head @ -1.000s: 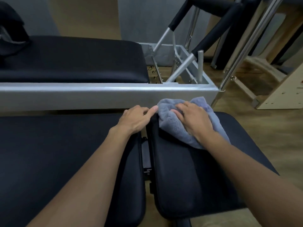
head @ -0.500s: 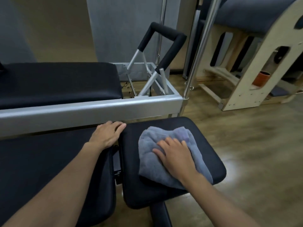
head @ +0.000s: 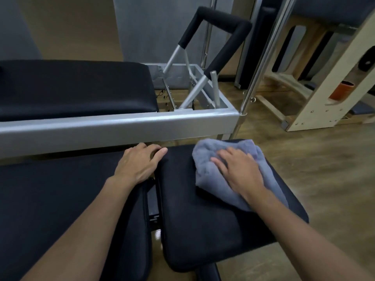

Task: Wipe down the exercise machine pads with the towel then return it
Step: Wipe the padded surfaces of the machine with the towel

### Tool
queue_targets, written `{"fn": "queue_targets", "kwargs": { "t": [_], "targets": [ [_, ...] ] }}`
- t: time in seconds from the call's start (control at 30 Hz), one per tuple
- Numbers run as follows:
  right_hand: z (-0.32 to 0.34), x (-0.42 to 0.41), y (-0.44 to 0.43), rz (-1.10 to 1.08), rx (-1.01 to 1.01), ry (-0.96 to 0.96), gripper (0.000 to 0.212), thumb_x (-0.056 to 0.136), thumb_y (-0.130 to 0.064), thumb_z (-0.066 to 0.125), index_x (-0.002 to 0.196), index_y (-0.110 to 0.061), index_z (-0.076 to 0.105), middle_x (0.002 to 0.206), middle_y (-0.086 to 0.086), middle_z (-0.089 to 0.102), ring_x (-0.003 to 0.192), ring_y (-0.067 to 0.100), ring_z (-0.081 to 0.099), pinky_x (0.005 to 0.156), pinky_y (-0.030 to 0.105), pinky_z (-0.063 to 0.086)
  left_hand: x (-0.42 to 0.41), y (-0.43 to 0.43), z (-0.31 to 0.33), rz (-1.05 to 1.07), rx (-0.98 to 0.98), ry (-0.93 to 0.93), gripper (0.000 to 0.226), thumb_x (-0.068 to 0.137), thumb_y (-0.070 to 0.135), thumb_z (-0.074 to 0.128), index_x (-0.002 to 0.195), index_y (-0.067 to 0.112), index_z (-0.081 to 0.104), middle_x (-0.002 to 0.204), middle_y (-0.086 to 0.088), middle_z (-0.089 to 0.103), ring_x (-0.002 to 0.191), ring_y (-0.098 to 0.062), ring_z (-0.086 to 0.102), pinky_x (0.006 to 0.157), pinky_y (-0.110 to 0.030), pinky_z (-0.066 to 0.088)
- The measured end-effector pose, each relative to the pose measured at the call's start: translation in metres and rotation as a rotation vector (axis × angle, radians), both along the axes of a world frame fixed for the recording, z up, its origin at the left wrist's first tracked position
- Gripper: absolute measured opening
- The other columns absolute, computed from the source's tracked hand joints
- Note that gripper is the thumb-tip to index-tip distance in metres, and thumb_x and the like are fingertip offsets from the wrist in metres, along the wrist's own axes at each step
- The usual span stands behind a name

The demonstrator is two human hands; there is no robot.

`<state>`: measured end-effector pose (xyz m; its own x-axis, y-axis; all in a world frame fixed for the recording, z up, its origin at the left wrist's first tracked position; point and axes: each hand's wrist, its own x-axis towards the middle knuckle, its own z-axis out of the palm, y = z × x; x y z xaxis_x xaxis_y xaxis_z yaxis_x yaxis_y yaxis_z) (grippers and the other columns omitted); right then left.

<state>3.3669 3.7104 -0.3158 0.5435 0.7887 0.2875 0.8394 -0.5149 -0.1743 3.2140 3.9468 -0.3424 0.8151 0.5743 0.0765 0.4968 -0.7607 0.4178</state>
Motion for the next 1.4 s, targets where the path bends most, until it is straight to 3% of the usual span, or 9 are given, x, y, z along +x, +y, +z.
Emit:
{"fn": "queue_targets", "kwargs": {
  "t": [0.23, 0.4, 0.5, 0.63, 0.83, 0.97, 1.13, 1.27, 1.4],
  "targets": [
    [-0.003, 0.064, 0.067, -0.075, -0.040, 0.004, 0.039, 0.100, -0.046, 0.035, 0.097, -0.019, 0.064, 0.104, 0.006, 0.067, 0.096, 0.027, 0.059, 0.082, 0.044, 0.045, 0.002, 0.005, -0.007, -0.014, 0.035, -0.025, 0.058, 0.092, 0.064, 0.018, 0.124, 0.036, 0.058, 0.095, 0.005, 0.048, 0.107, -0.025, 0.054, 0.099, -0.041, 0.034],
    [-0.002, 0.040, 0.035, -0.094, -0.011, 0.026, 0.035, 0.099, -0.045, 0.037, 0.103, -0.021, 0.063, 0.113, 0.003, 0.065, 0.102, 0.025, 0.058, 0.088, 0.047, 0.040, 0.001, -0.001, 0.001, -0.006, 0.009, 0.015, 0.053, 0.095, 0.059, 0.021, 0.126, 0.035, 0.057, 0.106, -0.004, 0.057, 0.110, -0.027, 0.054, 0.100, -0.042, 0.033],
    [-0.001, 0.019, -0.013, -0.072, -0.018, 0.024, 0.030, 0.099, -0.042, 0.040, 0.096, -0.022, 0.063, 0.103, -0.001, 0.066, 0.095, 0.019, 0.059, 0.080, 0.035, 0.035, 0.001, -0.001, 0.007, -0.015, -0.015, 0.074, 0.055, 0.094, 0.061, 0.019, 0.126, 0.034, 0.054, 0.111, -0.007, 0.059, 0.112, -0.027, 0.054, 0.099, -0.044, 0.034],
    [-0.002, -0.012, -0.072, -0.117, -0.036, 0.056, 0.038, 0.097, -0.048, 0.036, 0.100, -0.020, 0.061, 0.101, 0.000, 0.063, 0.095, 0.020, 0.055, 0.086, 0.043, 0.041, 0.023, -0.015, 0.021, 0.006, 0.079, 0.157, 0.051, 0.097, 0.055, 0.027, 0.115, 0.019, 0.059, 0.118, -0.011, 0.064, 0.109, -0.032, 0.057, 0.094, -0.044, 0.042],
    [-0.013, -0.036, -0.129, -0.219, 0.085, -0.037, 0.030, 0.095, -0.047, 0.040, 0.084, -0.031, 0.062, 0.082, -0.016, 0.060, 0.078, 0.006, 0.050, 0.077, 0.030, 0.035, 0.069, -0.057, 0.029, -0.104, 0.072, 0.124, 0.049, 0.099, 0.050, 0.029, 0.107, 0.016, 0.064, 0.115, -0.010, 0.065, 0.105, -0.031, 0.060, 0.090, -0.043, 0.045],
    [-0.008, 0.000, -0.101, -0.210, 0.066, -0.028, 0.032, 0.097, -0.042, 0.040, 0.081, -0.027, 0.064, 0.080, -0.012, 0.062, 0.076, 0.008, 0.057, 0.072, 0.038, 0.047, 0.078, -0.056, 0.021, -0.034, 0.149, 0.109, 0.054, 0.097, 0.056, 0.028, 0.098, 0.016, 0.064, 0.106, -0.008, 0.066, 0.097, -0.029, 0.061, 0.079, -0.040, 0.046],
    [-0.006, 0.076, -0.027, -0.207, 0.052, 0.003, 0.034, 0.099, -0.038, 0.040, 0.092, -0.019, 0.066, 0.101, 0.002, 0.068, 0.090, 0.023, 0.062, 0.079, 0.044, 0.048, 0.081, -0.055, 0.010, -0.004, 0.194, 0.070, 0.058, 0.096, 0.059, 0.026, 0.096, 0.016, 0.064, 0.103, -0.007, 0.064, 0.096, -0.030, 0.060, 0.074, -0.038, 0.040],
    [-0.005, 0.119, 0.024, -0.261, 0.004, 0.046, 0.041, 0.098, -0.045, 0.034, 0.090, -0.019, 0.065, 0.097, 0.004, 0.067, 0.090, 0.026, 0.061, 0.077, 0.044, 0.049, 0.081, -0.056, 0.005, 0.009, 0.234, 0.056, 0.057, 0.097, 0.058, 0.026, 0.101, 0.015, 0.064, 0.106, -0.007, 0.064, 0.098, -0.030, 0.060, 0.079, -0.040, 0.044],
    [-0.008, 0.118, 0.021, -0.319, 0.046, 0.029, 0.043, 0.098, -0.047, 0.033, 0.097, -0.020, 0.066, 0.103, 0.004, 0.068, 0.095, 0.027, 0.061, 0.082, 0.047, 0.048, 0.078, -0.063, 0.006, -0.002, 0.228, 0.089, 0.065, 0.096, 0.060, 0.021, 0.108, 0.012, 0.064, 0.114, -0.009, 0.062, 0.104, -0.032, 0.058, 0.095, -0.045, 0.039]
  ]
}}
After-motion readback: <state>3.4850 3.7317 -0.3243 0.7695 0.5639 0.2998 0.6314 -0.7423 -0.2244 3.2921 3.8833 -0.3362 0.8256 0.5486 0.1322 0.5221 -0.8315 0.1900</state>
